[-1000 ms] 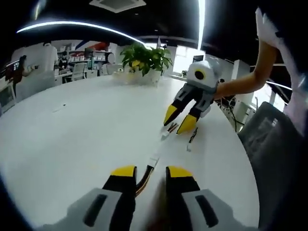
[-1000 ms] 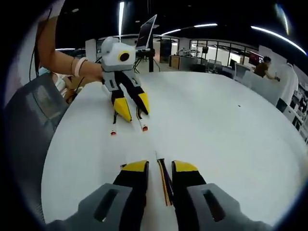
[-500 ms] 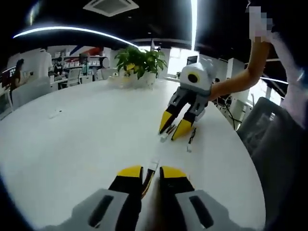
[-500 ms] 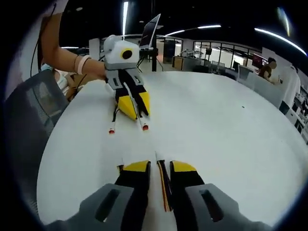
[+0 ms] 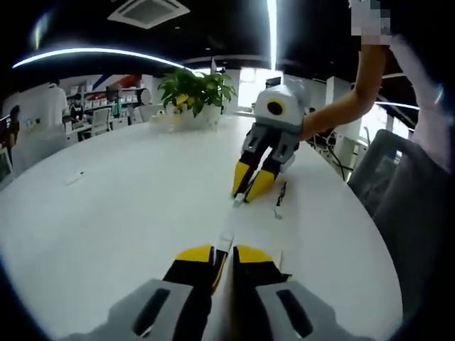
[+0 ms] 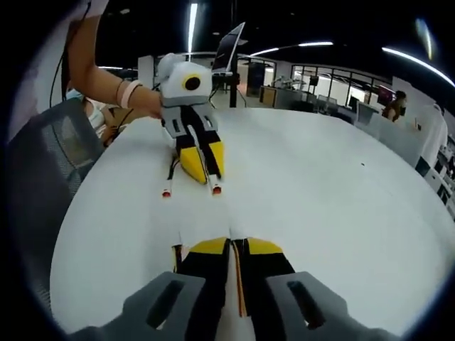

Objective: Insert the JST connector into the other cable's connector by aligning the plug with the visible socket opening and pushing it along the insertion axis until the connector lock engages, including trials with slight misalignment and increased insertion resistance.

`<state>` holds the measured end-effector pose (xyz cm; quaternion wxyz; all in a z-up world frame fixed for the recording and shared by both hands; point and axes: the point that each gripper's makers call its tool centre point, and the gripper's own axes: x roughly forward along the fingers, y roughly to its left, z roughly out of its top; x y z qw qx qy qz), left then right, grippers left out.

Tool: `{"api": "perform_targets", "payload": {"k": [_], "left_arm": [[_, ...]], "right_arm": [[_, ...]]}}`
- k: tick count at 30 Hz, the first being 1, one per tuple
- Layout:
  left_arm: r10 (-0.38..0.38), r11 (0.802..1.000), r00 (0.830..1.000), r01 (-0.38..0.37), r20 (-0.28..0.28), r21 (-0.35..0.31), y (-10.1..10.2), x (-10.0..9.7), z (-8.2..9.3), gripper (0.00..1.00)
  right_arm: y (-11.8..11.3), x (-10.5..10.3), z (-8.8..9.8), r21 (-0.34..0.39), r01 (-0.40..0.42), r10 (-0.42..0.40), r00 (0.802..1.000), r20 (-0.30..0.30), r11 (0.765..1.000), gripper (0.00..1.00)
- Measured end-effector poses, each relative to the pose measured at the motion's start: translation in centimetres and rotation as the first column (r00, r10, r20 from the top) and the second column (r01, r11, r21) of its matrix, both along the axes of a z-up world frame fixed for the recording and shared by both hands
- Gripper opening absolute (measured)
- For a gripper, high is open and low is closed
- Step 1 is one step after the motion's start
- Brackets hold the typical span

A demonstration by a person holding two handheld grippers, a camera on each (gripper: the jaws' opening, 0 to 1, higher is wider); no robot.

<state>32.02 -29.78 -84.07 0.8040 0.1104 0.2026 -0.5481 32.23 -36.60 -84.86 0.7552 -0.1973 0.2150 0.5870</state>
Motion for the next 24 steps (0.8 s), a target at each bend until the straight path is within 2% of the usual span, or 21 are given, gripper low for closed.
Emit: {"api": "perform_targets", "payload": {"k": [6, 11, 18, 24], "left_arm": [[-0.013, 1.0, 1.0, 0.013, 0.008, -0.005, -0.4, 0.1, 0.0, 0.02], [-0.021, 1.0, 0.999, 0.021, 0.036, -0.012, -0.6, 0.4, -0.1, 0.02], [-0.033, 0.999, 0.998, 0.033, 0.049, 0.003, -0.6, 0.5, -0.1, 0.01], [-0.034, 0.999, 0.998, 0.034, 0.044, -0.002, -0.7, 0.5, -0.1, 0.01]], "right_arm": [[0.0, 0.0, 0.0, 0.007, -0.006, 0.006, 1.0, 0.002, 1.0, 0.06], [-0.1, 0.3, -0.1, 0.011, -0.006, 0.006, 1.0, -0.004, 1.0, 0.05], [0.2, 0.0, 0.0, 0.01, -0.01, 0.01, 0.999, -0.037, 1.0, 0.05], [1.1, -0.6, 1.1, 0.039, -0.045, 0.046, 0.998, -0.032, 0.998, 0.04]]}}
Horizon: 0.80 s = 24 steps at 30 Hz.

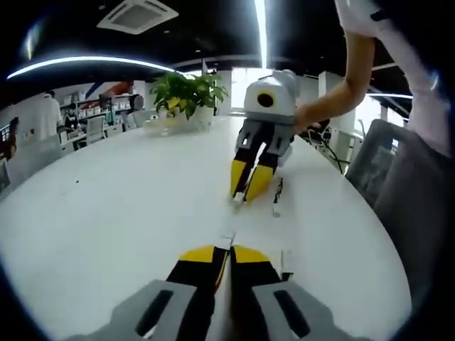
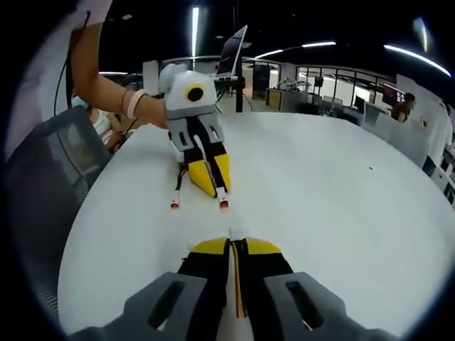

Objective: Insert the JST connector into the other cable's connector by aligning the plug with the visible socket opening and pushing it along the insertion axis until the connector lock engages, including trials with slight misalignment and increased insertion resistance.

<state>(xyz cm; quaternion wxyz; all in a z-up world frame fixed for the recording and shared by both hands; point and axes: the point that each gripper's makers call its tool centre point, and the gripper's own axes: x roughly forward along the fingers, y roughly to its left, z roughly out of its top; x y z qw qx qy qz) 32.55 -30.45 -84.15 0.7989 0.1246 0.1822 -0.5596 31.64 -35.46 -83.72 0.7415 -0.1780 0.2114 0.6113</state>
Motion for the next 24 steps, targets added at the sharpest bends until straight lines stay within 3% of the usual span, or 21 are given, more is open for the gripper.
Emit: {"api": "perform_targets", "payload": {"k": [3, 8, 11, 24], "left_arm": [[0.02, 1.0, 1.0, -0.02, -0.02, -0.012, 0.0, 0.1, 0.1, 0.01], [0.03, 0.999, 1.0, -0.03, 0.003, -0.02, 0.2, 0.3, 1.1, 0.01], [0.017, 1.0, 1.0, -0.017, 0.02, 0.007, 0.4, 0.4, 1.2, 0.01], [-0.014, 1.0, 1.0, 0.014, -0.004, 0.011, -0.3, -0.3, 1.6, 0.01]], "right_arm": [[0.4, -0.2, 0.2, 0.005, -0.015, 0.015, 1.0, 0.002, 1.0, 0.04], [1.0, -0.5, 0.4, 0.011, -0.036, 0.036, 0.999, -0.001, 0.999, 0.04], [1.1, -0.5, 0.4, 0.008, -0.043, 0.043, 0.999, 0.001, 0.999, 0.04], [1.9, -0.5, 0.6, 0.011, -0.071, 0.071, 0.997, 0.019, 0.997, 0.04]]}}
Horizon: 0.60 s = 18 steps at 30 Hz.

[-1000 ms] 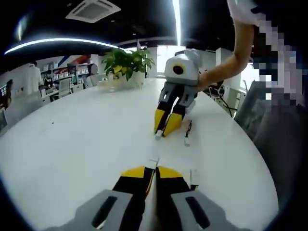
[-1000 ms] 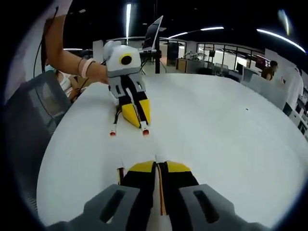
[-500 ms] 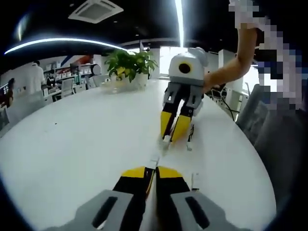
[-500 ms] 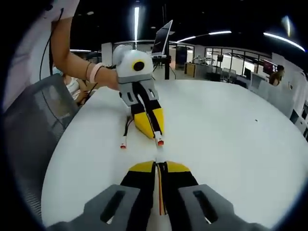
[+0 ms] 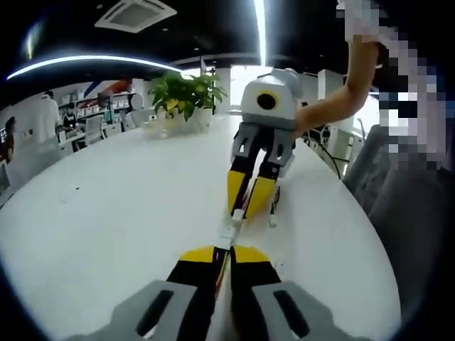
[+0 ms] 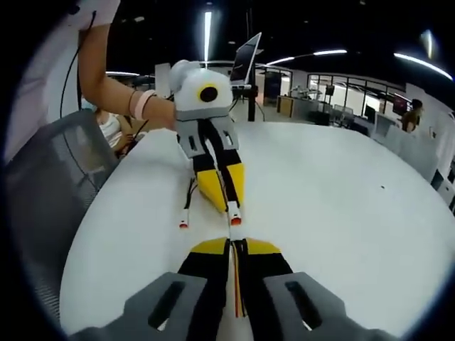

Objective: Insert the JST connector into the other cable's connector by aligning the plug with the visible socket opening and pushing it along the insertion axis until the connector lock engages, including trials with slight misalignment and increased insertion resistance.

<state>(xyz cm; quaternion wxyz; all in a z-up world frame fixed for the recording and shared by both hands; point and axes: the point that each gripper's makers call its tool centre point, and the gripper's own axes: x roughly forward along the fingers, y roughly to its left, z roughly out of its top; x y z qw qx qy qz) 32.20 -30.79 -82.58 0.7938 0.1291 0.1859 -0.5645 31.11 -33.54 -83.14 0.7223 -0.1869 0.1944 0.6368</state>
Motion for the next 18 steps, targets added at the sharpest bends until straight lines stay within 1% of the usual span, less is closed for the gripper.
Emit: {"api": "perform_targets", "payload": {"k": [7, 10, 14, 18], "left_arm": [[-0.036, 0.999, 0.999, 0.036, 0.006, 0.034, -0.57, -0.53, 0.0, 0.01], [-0.057, 0.996, 0.998, 0.056, 0.018, 0.065, -0.85, -0.81, -0.25, 0.01], [-0.052, 0.997, 0.999, 0.051, 0.015, 0.061, -0.94, -0.82, -0.12, 0.01], [-0.06, 0.995, 0.998, 0.059, 0.018, 0.075, -0.97, -0.97, 0.02, 0.01]], "right_arm": [[0.06, 0.04, -0.27, 0.001, 0.001, -0.001, 1.0, -0.012, 1.0, 0.04], [0.1, 0.03, -0.31, 0.001, 0.003, -0.003, 1.0, -0.019, 1.0, 0.04], [-0.07, 0.04, -0.49, -0.009, 0.002, -0.003, 1.0, -0.024, 1.0, 0.04], [-0.07, -0.04, -0.52, -0.011, -0.002, 0.002, 1.0, -0.028, 1.0, 0.04]]}}
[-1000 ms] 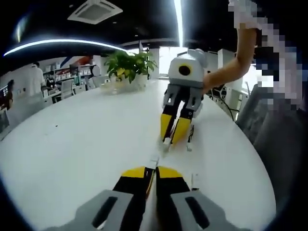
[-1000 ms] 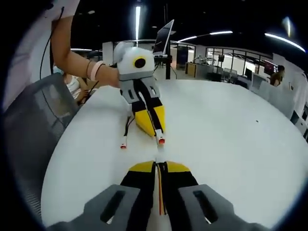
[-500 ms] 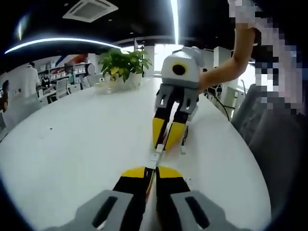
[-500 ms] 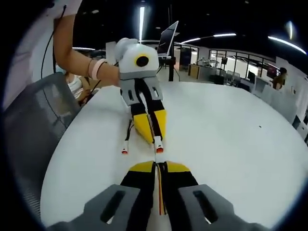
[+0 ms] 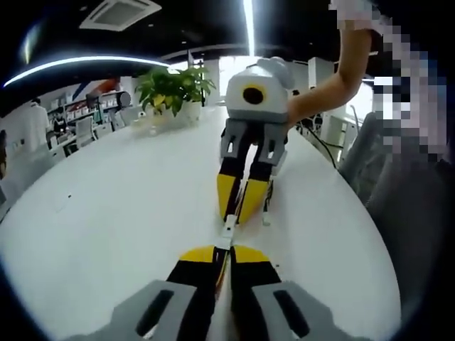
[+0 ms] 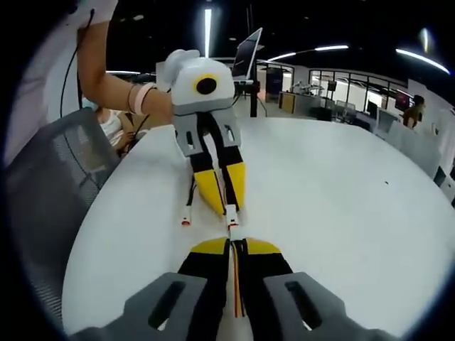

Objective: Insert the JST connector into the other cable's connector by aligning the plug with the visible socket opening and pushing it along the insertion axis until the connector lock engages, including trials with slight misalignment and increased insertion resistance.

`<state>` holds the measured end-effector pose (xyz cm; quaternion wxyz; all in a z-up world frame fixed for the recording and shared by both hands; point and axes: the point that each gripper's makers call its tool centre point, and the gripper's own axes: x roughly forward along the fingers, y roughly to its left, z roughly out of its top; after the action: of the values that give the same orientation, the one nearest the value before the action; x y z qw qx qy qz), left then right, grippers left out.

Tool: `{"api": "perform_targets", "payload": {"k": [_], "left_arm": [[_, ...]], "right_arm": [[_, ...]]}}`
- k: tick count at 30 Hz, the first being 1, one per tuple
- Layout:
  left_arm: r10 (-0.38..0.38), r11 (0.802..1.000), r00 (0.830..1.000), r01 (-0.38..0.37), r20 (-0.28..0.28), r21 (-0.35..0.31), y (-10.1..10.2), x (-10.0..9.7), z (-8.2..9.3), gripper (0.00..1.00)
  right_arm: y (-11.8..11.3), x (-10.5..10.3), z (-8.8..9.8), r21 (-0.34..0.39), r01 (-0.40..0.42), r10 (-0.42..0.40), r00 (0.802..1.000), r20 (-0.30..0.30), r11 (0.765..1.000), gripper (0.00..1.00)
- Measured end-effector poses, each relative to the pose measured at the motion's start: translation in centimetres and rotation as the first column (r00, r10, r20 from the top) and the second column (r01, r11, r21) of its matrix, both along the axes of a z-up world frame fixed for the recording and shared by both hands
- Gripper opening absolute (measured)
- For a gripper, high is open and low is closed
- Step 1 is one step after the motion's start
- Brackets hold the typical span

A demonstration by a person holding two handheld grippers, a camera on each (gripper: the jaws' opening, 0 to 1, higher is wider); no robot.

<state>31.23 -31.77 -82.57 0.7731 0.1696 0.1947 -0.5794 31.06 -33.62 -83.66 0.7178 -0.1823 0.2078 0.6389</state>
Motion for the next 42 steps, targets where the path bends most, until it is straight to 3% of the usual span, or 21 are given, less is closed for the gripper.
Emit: {"api": "perform_targets", "payload": {"k": [22, 27, 35, 39, 42], "left_arm": [[-0.056, 0.998, 0.998, 0.056, -0.005, 0.011, -0.3, -0.2, -0.4, 0.01], [-0.055, 0.997, 0.998, 0.053, -0.03, -0.058, -0.3, 0.0, 0.2, 0.01], [-0.011, 0.976, 0.995, -0.01, -0.096, -0.216, 0.4, 1.0, 1.4, 0.01], [-0.032, 0.982, 0.995, 0.014, -0.094, -0.191, -0.2, 0.5, 1.3, 0.01], [-0.047, 0.978, 0.993, 0.023, -0.109, -0.208, -0.2, -0.1, 1.4, 0.01]], "right_arm": [[0.0, -0.6, -0.5, -0.035, -0.032, 0.032, 0.999, -0.014, 0.999, 0.04], [-0.2, -0.6, 0.0, 0.007, -0.022, 0.023, 0.999, -0.049, 1.0, 0.04], [-0.1, -0.2, 2.0, 0.169, 0.075, -0.043, 0.982, -0.186, 0.983, 0.03], [0.1, -0.6, 1.8, 0.151, 0.058, -0.029, 0.983, -0.184, 0.987, 0.03], [0.4, -1.0, 2.1, 0.17, 0.049, -0.014, 0.98, -0.2, 0.984, 0.03]]}}
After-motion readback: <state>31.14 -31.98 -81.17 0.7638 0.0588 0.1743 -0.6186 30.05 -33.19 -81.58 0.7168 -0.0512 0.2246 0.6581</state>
